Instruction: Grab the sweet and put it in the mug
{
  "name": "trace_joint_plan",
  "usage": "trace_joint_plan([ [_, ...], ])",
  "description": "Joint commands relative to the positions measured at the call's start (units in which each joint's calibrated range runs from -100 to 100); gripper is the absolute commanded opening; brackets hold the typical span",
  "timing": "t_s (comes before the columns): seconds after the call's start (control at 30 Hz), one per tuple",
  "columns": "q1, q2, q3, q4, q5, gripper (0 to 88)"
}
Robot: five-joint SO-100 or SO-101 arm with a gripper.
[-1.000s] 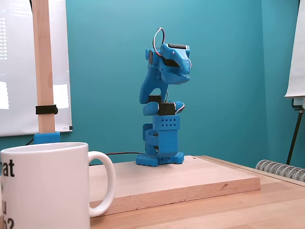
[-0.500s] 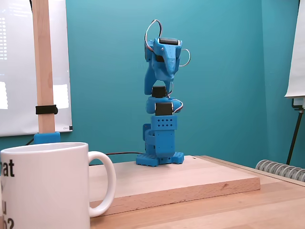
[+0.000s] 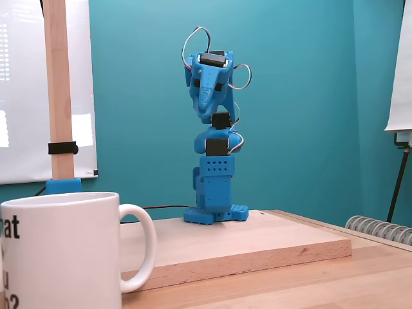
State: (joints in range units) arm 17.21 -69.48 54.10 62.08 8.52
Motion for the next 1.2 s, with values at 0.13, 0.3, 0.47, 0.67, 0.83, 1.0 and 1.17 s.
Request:
trace_joint_plan([
  [0.13,1.5,0.4,-3.7,-0.1,0.0,3.3],
  [0.3,1.5,0.5,-3.5,-0.1,0.0,3.3],
  [0.47,1.5,0.5,-2.5,-0.1,0.4,3.3],
  [0.67,1.2,0.5,-2.5,-0.1,0.5,3.3],
  [0.83,0.9,0.5,-2.0,-0.1,0.5,3.3],
  [1.0,0.9,0.5,1.5,0.5,0.5,3.2],
  [1.17,0.9,0.5,4.7,0.7,0.5,3.2],
])
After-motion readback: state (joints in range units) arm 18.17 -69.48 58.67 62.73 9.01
